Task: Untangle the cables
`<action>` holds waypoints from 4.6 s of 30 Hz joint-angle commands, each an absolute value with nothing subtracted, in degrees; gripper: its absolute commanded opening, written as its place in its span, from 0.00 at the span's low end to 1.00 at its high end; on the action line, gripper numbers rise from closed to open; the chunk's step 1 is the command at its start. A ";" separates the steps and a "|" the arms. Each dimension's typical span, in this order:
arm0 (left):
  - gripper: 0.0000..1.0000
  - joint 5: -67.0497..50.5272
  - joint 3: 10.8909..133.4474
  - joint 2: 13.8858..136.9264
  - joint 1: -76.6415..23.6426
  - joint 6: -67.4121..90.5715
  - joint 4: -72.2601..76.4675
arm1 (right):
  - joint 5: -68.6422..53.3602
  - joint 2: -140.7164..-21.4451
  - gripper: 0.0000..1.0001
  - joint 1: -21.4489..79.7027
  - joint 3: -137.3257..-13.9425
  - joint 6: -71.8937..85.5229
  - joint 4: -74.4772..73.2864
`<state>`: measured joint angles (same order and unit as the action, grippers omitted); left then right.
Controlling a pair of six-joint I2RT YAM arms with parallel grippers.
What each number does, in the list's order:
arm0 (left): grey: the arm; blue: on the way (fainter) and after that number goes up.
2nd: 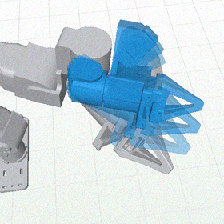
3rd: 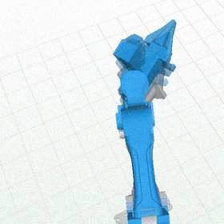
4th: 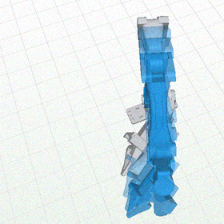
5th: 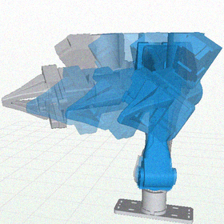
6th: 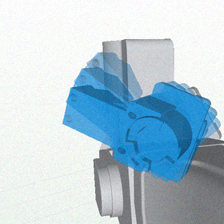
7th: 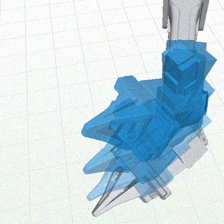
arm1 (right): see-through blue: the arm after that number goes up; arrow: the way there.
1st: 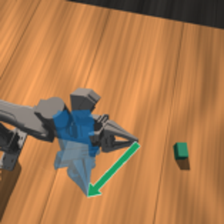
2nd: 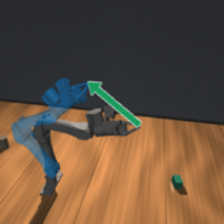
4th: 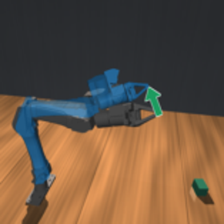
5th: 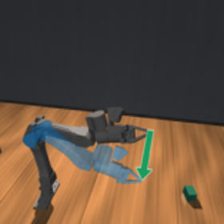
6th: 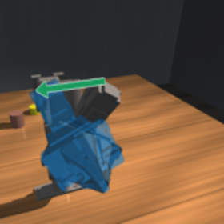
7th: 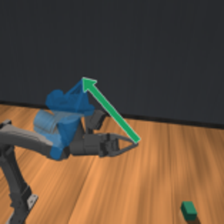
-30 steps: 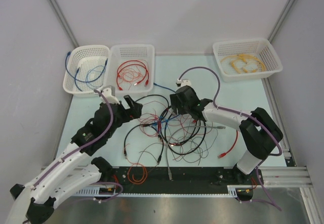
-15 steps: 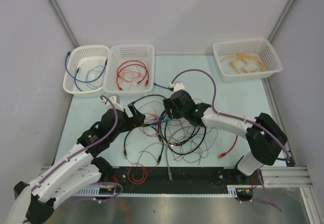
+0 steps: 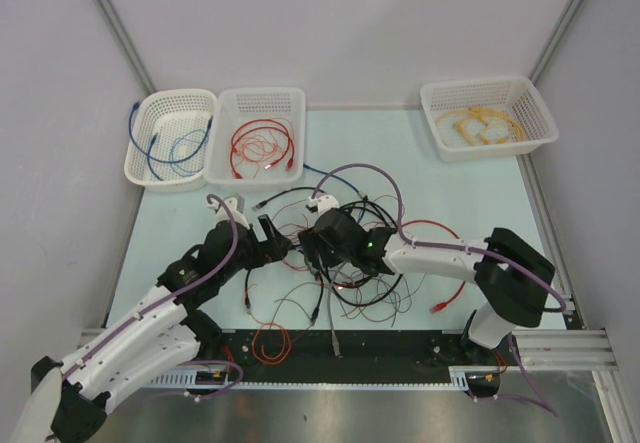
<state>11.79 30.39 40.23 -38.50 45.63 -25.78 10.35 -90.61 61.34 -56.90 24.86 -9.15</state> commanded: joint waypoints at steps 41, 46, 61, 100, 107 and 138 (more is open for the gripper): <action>1.00 12.31 34.89 39.46 -38.76 40.96 -17.87 | 13.35 -63.92 0.00 54.58 -66.61 15.47 -21.92; 1.00 12.30 39.71 42.45 -38.67 38.32 -12.84 | 15.73 -57.93 0.00 54.93 -69.96 17.21 -32.16; 1.00 -4.46 42.28 51.67 -38.76 36.38 9.39 | 16.52 -51.77 0.00 55.02 -71.63 21.44 -34.99; 0.15 -17.84 32.77 64.95 -53.96 24.35 43.35 | 12.04 -52.56 0.02 54.32 -71.54 29.53 -31.99; 0.00 -12.75 44.44 61.79 -53.96 23.30 14.41 | 21.17 -49.93 0.62 54.32 -71.54 29.44 -35.67; 0.00 -16.35 70.05 65.48 -44.83 46.05 -2.11 | 4.49 -47.54 0.48 60.46 -56.96 22.68 -11.00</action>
<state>-15.25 66.46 65.69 -44.86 40.56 -6.94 8.08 -45.74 59.37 -57.34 25.50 -20.36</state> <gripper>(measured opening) 0.009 0.481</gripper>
